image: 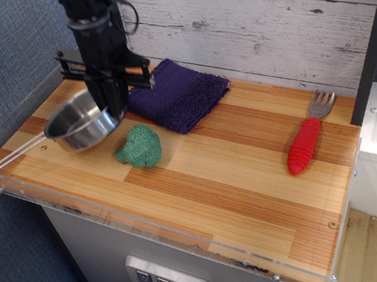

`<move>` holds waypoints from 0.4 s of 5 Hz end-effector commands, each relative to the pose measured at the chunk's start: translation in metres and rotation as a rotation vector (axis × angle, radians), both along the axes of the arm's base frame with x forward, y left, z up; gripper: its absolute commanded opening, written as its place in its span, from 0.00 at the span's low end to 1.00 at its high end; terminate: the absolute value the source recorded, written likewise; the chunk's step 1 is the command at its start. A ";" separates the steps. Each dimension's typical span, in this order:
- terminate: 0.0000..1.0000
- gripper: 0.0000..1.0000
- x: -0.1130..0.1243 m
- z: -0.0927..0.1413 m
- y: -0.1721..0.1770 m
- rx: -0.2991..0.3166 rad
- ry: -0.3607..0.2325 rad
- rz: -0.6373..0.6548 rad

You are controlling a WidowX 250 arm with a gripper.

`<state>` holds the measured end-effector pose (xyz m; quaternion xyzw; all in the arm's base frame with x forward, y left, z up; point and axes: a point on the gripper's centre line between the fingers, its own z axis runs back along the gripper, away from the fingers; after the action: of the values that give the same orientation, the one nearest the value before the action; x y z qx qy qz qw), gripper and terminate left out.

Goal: Move the silver pan off of the purple rag and next to the green broccoli.

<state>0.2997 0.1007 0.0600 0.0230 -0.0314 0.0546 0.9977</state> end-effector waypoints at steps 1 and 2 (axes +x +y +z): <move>0.00 0.00 0.004 -0.008 0.010 0.007 0.015 -0.026; 0.00 0.00 0.002 -0.010 0.010 -0.002 0.026 -0.035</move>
<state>0.3011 0.1069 0.0371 0.0173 -0.0014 0.0314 0.9994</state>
